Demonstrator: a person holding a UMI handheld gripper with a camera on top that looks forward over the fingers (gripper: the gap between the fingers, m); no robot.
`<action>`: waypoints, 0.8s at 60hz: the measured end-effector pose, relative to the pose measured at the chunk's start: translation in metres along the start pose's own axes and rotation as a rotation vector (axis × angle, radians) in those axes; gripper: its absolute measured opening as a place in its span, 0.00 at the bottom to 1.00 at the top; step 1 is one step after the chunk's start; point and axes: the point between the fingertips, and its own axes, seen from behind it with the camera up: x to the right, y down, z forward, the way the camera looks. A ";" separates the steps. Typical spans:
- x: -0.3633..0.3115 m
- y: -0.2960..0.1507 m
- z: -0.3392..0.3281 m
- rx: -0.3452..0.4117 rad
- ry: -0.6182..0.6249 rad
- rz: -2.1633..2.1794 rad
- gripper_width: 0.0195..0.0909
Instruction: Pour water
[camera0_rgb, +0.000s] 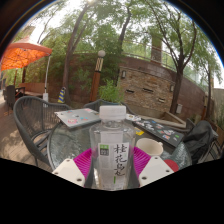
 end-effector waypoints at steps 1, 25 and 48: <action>-0.002 0.000 0.002 -0.019 -0.010 0.006 0.46; -0.015 -0.061 0.057 -0.209 -0.382 1.485 0.40; 0.018 -0.084 0.049 -0.227 -0.462 2.378 0.40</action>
